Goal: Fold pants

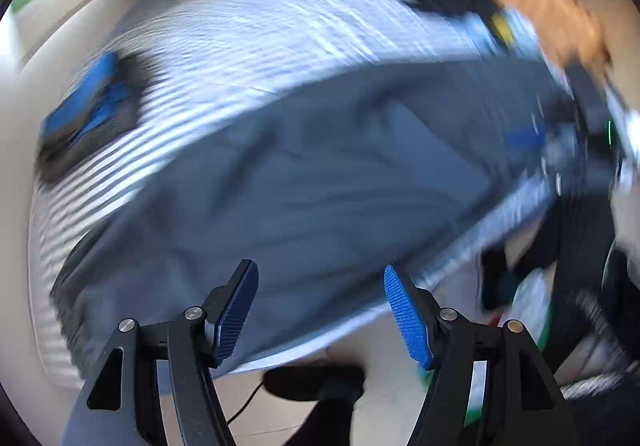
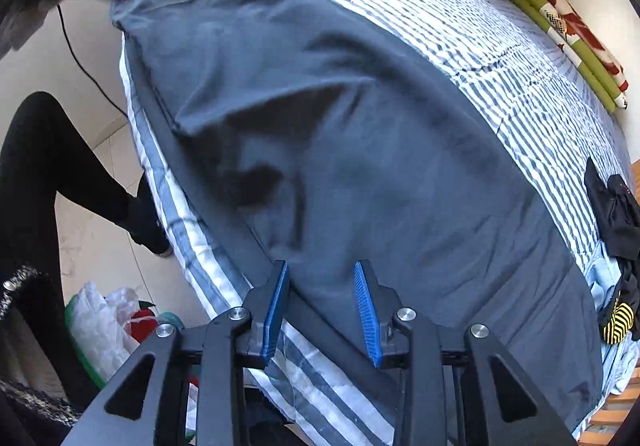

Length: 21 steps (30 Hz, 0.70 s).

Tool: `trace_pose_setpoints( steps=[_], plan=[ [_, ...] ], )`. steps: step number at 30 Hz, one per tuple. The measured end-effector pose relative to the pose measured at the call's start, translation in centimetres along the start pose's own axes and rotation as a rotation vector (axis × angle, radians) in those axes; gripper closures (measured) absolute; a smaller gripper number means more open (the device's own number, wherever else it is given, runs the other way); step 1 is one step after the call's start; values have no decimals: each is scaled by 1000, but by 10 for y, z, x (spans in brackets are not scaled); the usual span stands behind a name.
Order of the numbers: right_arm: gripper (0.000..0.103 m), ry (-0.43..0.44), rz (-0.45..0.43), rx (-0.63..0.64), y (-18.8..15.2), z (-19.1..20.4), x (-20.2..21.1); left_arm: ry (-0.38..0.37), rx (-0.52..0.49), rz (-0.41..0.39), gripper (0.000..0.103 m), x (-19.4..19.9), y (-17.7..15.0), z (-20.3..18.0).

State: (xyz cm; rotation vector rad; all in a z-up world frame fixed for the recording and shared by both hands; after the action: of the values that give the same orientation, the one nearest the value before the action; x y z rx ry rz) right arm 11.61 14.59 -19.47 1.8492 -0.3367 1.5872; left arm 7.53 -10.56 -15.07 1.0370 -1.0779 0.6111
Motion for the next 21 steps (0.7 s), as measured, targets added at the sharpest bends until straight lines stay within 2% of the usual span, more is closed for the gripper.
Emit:
trace_pose_setpoints(
  steps=[2,5,7,11,13,15,17,18,19,21],
  plan=[
    [72,11,6,-10,-6,-3,-2,14,-70,54,34,-22,-7,-24],
    [72,10,13,5,-16,-6,0,46,-116,99,36,-40,-15,-33],
    [72,5,16,8,-21,-11,0,43,-82,121,44,-52,-15,-25],
    [73,34,14,-28,-28,-19,2,46,-29,128,48,-54,-13,-10],
    [82,44,12,-40,-29,-23,2,51,-32,136,53,-57,-12,-10],
    [87,49,10,-43,-29,-24,3,42,-26,151,54,-56,-14,-8],
    [95,47,7,-39,-30,-24,5,28,-32,150,65,-56,-14,-6],
    [98,39,5,-36,-30,-25,6,43,-50,155,81,-56,-15,-7],
    [100,35,3,-38,-30,-26,8,59,-63,161,92,-58,-14,-8],
    [101,21,-6,-32,-30,-29,14,71,-76,175,100,-57,-16,-9]
  ],
)
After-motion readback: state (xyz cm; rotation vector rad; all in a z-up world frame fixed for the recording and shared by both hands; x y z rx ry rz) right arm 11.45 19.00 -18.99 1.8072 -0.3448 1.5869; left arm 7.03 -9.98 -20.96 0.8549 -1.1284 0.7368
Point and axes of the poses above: each gripper's, at about its wrist camera, not at the fingertips, and x roughly against the way its jaws point, z to its left, y to its top, the point moved 10 cm from there along -x, roughly the way its jaws point, and after that the axes turned 5 degrees about y, right-handed, at the moved point
